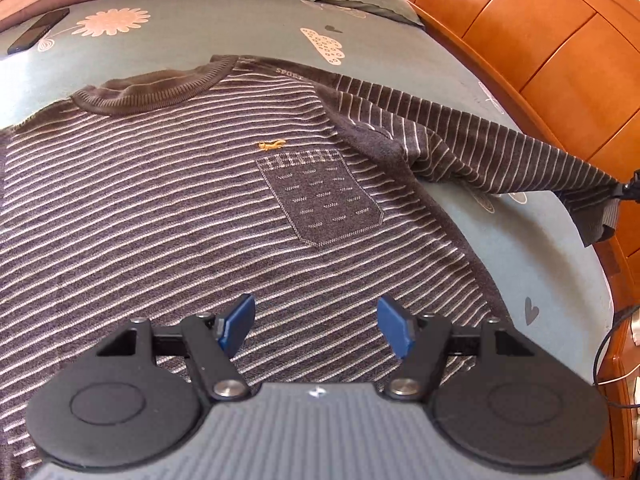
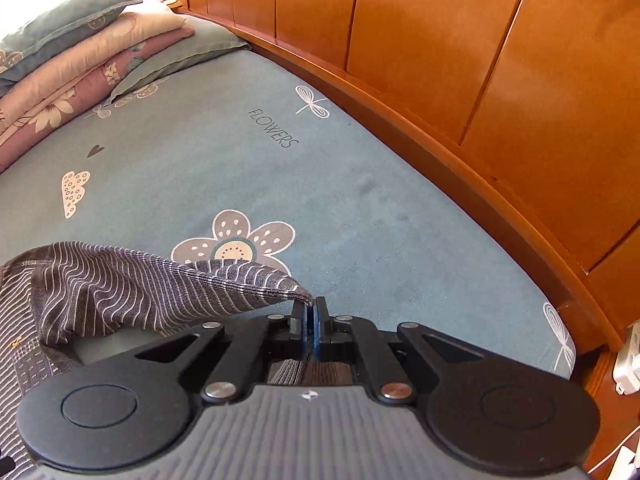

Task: Fold clothes
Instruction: 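Grasp the sleeve cuff with the right gripper and pull it outward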

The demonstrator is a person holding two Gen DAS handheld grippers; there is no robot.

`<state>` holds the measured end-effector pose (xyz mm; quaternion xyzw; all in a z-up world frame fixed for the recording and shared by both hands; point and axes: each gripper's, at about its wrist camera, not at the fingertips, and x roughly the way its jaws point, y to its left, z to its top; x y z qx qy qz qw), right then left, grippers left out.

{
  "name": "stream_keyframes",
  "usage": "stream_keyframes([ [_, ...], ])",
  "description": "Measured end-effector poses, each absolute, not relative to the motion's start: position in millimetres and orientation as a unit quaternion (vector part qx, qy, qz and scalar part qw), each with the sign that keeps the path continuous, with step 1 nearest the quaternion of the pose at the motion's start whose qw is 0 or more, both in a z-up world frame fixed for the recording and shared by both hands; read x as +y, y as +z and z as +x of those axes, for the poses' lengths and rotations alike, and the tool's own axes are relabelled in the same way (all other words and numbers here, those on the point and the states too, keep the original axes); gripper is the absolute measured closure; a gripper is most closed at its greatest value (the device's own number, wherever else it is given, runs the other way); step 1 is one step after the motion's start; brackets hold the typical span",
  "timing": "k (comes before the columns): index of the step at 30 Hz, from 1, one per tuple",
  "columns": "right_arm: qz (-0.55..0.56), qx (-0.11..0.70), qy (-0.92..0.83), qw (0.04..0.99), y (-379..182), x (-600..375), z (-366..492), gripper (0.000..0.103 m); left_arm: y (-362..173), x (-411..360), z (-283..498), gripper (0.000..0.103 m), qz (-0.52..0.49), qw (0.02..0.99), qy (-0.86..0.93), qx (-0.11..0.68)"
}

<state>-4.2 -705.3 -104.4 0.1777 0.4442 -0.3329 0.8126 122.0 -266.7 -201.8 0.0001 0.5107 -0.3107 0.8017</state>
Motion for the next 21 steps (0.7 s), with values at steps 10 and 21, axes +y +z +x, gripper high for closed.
stream_keyframes([
  [10,0.191,0.461,-0.332,0.8,-145,-795,54,0.099,-202,-293,122,0.036,-0.009,0.826,-0.248,0.507],
  [21,0.17,0.508,-0.275,0.799,-194,-894,141,0.099,-205,-390,124,0.036,-0.026,0.829,-0.232,0.509],
])
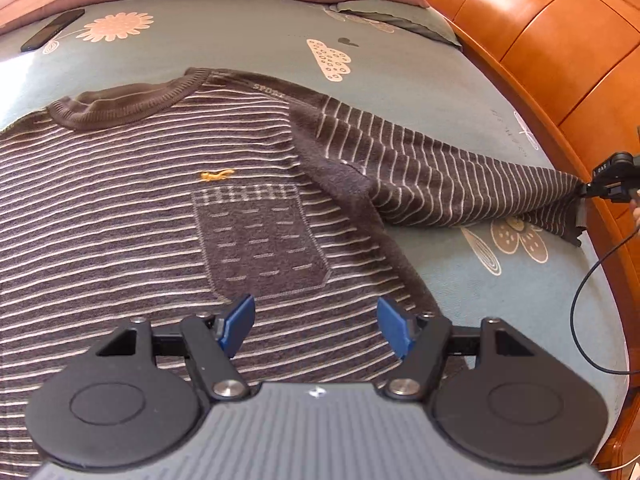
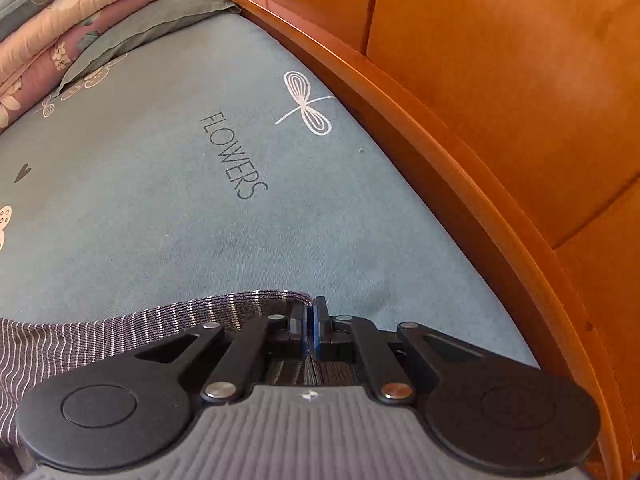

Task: Fold clothes
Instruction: 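Grasp the sleeve cuff with the right gripper and pull it outward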

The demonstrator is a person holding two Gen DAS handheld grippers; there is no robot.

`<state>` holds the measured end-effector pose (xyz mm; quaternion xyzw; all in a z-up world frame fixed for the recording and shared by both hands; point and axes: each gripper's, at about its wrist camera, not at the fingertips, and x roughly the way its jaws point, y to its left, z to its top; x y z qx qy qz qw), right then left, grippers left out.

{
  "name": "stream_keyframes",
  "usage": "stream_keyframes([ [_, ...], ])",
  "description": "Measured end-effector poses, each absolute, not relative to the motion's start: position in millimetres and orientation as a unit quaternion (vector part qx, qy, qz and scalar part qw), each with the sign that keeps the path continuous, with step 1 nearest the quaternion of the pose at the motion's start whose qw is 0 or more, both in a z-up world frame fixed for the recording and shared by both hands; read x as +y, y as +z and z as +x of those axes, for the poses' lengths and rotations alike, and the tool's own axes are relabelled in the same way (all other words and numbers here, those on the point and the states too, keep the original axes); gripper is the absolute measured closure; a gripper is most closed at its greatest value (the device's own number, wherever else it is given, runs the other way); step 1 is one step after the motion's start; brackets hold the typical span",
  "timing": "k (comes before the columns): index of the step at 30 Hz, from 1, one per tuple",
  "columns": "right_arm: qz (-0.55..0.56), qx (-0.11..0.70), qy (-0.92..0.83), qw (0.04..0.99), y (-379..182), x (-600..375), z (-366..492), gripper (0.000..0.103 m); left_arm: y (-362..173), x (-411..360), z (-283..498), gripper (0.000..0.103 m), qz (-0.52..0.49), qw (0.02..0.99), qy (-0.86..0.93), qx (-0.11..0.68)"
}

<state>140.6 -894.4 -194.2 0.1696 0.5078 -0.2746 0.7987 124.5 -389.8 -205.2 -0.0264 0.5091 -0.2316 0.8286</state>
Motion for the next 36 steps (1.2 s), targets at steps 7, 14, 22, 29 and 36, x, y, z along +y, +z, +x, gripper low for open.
stream_keyframes([
  [7,0.156,0.525,-0.235,0.803,-228,-917,180,0.082,-207,-427,120,0.036,-0.018,0.824,-0.241,0.512],
  [14,0.192,0.456,-0.251,0.832,-206,-932,119,0.064,-209,-445,118,0.036,-0.015,0.818,-0.244,0.521],
  [22,0.399,0.409,-0.248,0.782,-248,-950,46,0.069,-214,-459,117,0.036,-0.014,0.808,-0.254,0.531],
  [29,0.485,0.344,-0.264,0.759,-273,-945,49,0.066,-218,-464,114,0.036,-0.019,0.8,-0.254,0.543],
  [36,0.461,0.343,-0.281,0.769,-268,-939,50,0.096,-220,-468,109,0.036,-0.007,0.801,-0.256,0.542],
])
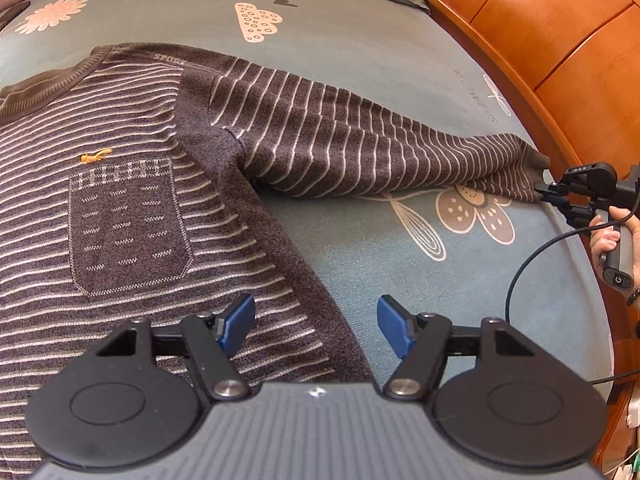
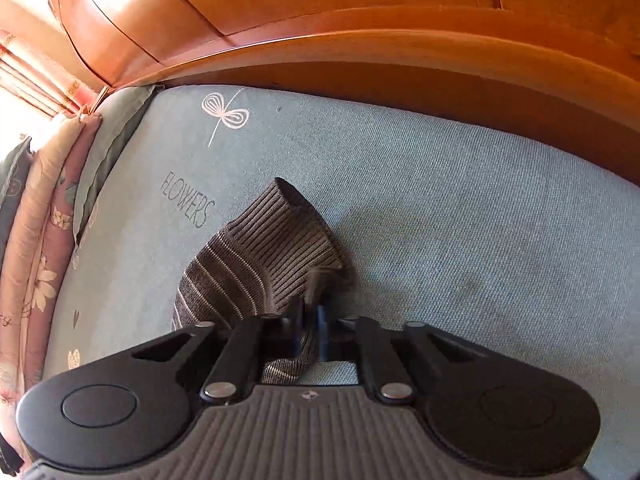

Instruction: Fold clothes

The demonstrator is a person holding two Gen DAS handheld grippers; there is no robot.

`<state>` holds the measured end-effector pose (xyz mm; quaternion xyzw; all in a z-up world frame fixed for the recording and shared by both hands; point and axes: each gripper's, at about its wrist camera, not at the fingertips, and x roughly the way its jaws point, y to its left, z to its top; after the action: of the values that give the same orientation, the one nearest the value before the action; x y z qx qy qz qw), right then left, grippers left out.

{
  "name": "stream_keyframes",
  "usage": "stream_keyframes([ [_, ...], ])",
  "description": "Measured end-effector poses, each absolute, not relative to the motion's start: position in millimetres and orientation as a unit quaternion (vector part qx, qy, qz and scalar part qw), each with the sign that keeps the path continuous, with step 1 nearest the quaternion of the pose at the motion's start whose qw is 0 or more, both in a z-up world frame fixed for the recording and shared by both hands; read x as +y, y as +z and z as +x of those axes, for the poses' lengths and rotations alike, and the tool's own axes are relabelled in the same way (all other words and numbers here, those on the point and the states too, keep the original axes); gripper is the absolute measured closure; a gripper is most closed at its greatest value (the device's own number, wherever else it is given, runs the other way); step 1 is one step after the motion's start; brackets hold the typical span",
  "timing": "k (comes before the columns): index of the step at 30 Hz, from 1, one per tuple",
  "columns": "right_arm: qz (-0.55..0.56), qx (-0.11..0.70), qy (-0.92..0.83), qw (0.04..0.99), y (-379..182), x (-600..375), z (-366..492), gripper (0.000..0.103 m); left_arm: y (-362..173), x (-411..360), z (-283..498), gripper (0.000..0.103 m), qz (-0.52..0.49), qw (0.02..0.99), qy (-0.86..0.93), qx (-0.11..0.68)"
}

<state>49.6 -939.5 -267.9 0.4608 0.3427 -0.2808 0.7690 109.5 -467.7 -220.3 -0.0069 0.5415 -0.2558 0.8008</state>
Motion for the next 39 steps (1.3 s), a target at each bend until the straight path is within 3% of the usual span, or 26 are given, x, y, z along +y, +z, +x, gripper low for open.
stream_keyframes([
  [16,0.325,0.363,-0.315,0.814,-200,-971,59,0.098,-227,-463,103,0.036,0.016,0.79,-0.26,0.555],
  [21,0.199,0.403,-0.371,0.813,-209,-959,85,0.095,-227,-459,101,0.036,0.01,0.789,-0.262,0.556],
  [24,0.252,0.391,-0.357,0.811,-214,-951,69,0.094,-226,-457,101,0.036,0.007,0.789,-0.262,0.555],
  [28,0.347,0.361,-0.311,0.808,-225,-935,40,0.076,-227,-456,101,0.036,0.005,0.787,-0.263,0.558],
  [32,0.34,0.384,-0.27,0.815,-234,-909,52,0.076,-231,-460,101,0.036,0.04,0.787,-0.267,0.555],
  [36,0.292,0.391,-0.194,0.851,-220,-883,97,0.076,-240,-464,97,0.03,0.084,0.776,-0.282,0.558],
  [39,0.229,0.409,-0.106,0.877,-212,-852,141,0.075,-244,-467,93,0.019,0.1,0.773,-0.296,0.552],
])
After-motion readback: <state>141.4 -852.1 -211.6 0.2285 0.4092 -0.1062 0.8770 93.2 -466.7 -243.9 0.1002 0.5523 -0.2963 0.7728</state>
